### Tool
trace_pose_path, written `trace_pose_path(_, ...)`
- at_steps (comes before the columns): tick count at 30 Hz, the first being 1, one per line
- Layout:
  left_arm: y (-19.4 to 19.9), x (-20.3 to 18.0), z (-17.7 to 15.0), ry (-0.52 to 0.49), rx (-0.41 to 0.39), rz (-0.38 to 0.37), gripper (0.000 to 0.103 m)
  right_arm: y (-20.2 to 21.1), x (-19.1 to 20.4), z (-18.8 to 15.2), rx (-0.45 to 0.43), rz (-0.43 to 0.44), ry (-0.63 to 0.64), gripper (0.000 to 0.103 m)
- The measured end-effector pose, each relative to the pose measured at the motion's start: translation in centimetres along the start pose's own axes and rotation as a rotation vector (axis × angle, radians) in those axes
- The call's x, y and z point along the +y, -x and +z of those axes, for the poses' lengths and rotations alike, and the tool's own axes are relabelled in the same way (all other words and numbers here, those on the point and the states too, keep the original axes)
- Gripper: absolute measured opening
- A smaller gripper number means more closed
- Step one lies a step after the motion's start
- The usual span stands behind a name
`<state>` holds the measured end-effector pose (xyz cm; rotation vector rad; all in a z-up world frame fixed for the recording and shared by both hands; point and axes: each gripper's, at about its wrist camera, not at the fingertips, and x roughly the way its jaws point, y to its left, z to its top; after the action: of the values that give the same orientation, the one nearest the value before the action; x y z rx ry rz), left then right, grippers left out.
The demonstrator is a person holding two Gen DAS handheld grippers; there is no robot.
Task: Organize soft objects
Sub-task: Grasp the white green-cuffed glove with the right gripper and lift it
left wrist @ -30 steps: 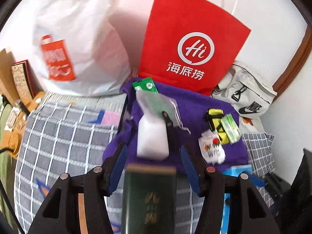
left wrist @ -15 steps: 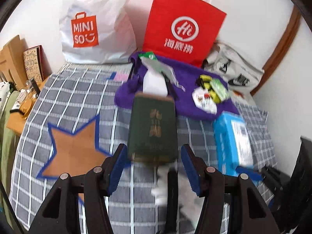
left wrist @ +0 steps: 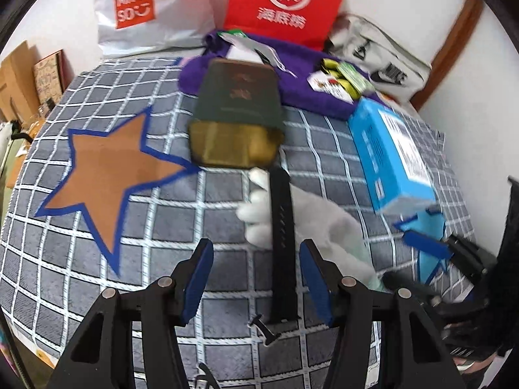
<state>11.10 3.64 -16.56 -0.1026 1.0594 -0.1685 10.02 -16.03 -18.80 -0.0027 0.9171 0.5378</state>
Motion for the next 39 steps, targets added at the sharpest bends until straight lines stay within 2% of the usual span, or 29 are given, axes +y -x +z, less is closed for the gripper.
trace_pose_path(3, -0.5, -0.6, -0.7, -0.021, 0.004, 0.018, 0.047, 0.9, -0.8, -0.8, -0.026, -0.006, -0.033, 0.063)
trace_pose_path(4, -0.8, -0.8, -0.9, -0.024, 0.010, 0.017, 0.042, 1.2, -1.0, -1.2, -0.034, -0.006, -0.035, 0.063)
trace_pose_path(6, -1.2, -1.0, -1.3, -0.029, 0.015, 0.002, 0.038, 1.7, -1.2, -1.9, -0.047, -0.008, -0.025, 0.063)
trace_pose_path(15, -3.0, -2.1, -1.1, -0.058, 0.039, 0.068, 0.038, 2.4, -2.4, -3.2, -0.076, -0.003, -0.042, 0.063)
trace_pose_path(21, -4.0, -3.2, -0.5, -0.078, 0.033, 0.152, 0.038, 1.9, -2.6, -3.5, -0.068, 0.009, -0.047, 0.063)
trace_pose_path(23, -4.1, -3.9, -0.7, -0.115, 0.015, 0.204, 0.033, 1.7, -2.5, -3.5, -0.065, 0.004, -0.042, 0.063)
trace_pose_path(24, -4.0, -4.0, -0.8, -0.130, 0.007, 0.216, 0.025, 1.5, -2.5, -3.5, -0.063, 0.005, -0.044, 0.063)
trace_pose_path(25, -3.9, -4.1, -0.8, -0.130, 0.009, 0.202, 0.020, 1.4, -2.6, -3.5, -0.058, 0.009, -0.047, 0.063)
trace_pose_path(30, -2.6, -3.3, -1.0, -0.100, -0.002, 0.183, 0.020, 0.7, -2.2, -3.2, -0.038, 0.012, -0.042, 0.063)
trace_pose_path(34, -0.9, -1.8, -1.0, -0.043, -0.021, 0.118, 0.020, 0.1, -1.2, -2.4, -0.032, 0.017, -0.022, 0.063)
trace_pose_path(39, 0.0, -0.1, -0.7, -0.012, -0.047, 0.129, 0.020, -1.1, 0.0, -1.1, -0.015, 0.042, -0.012, 0.063)
